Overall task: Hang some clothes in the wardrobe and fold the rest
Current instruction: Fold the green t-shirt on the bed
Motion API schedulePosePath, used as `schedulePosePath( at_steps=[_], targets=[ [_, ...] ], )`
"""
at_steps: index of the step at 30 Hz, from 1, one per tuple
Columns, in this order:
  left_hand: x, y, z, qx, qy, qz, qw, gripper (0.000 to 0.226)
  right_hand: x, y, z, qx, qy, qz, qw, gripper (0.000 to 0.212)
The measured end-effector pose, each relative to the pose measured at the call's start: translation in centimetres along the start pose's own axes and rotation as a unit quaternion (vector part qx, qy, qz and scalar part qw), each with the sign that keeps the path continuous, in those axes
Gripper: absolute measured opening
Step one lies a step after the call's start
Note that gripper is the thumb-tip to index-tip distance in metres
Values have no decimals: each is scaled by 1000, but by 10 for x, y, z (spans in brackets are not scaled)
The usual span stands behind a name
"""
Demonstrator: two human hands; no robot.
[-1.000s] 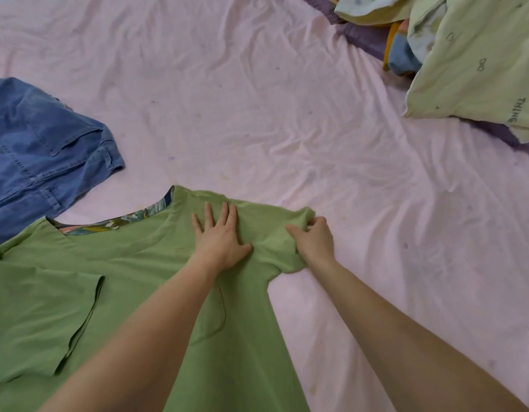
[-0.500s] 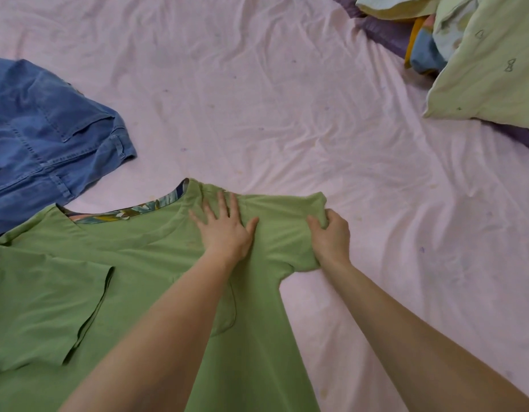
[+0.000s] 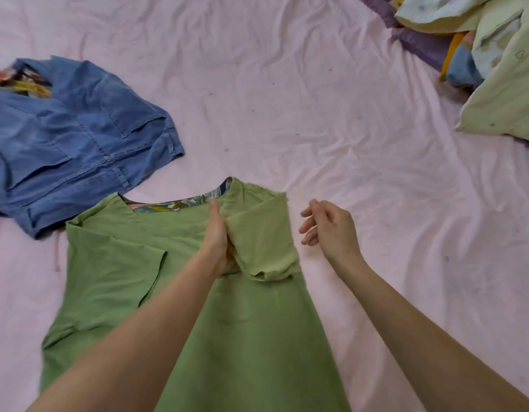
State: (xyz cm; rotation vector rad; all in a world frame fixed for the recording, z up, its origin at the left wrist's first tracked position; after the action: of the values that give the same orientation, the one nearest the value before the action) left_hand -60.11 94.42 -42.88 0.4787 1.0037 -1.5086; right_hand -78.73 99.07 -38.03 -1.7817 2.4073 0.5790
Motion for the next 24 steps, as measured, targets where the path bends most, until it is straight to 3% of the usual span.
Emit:
schedulePosePath(
  at_steps=[2,3,5,7,10,12,14,16,18,21,24],
  targets=[
    [-6,12,1,40,-13,17,999,59,5,0,11,-85,-23,24,996,20],
    [-3,19,2,118,-35,43,991,49,9,-2,17,-123,-36,15,992,15],
    [0,29,2,290,-96,100,947,43,16,-12,24,-189,-56,-14,980,17],
    [0,30,-1,375,-141,117,909,45,28,-23,31,-224,-70,-21,972,30],
    [-7,23,-1,431,-218,127,866,57,54,-40,37,-207,-101,-18,973,41],
    [-14,20,-4,453,-291,125,833,64,69,-59,40,-233,-84,-37,968,33],
    [-19,19,-12,481,-335,112,802,54,78,-72,40,-276,-49,-47,959,21],
    [-18,23,-22,514,-323,103,788,37,80,-77,40,-286,-30,-21,958,20],
    [-14,31,-29,556,-288,127,769,35,71,-75,38,-275,-2,27,961,23],
    [-18,35,-32,615,-339,160,693,44,30,-62,31,-309,131,68,939,27],
    [-30,20,-38,672,-469,35,572,37,-26,-50,36,-407,269,-9,873,22]
  ],
)
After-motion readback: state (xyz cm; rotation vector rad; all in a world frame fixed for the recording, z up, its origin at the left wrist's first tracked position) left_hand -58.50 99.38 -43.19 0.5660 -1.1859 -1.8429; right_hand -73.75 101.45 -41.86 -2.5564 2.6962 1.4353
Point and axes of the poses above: each hand's wrist, its own x-axis towards the middle knuckle, its own y-axis out of the back of the hand, z = x × y, the point moved 5 cm from there along x, towards the middle knuckle, and after that the axes turned 5 degrees about -z, right-handed, at the moved point
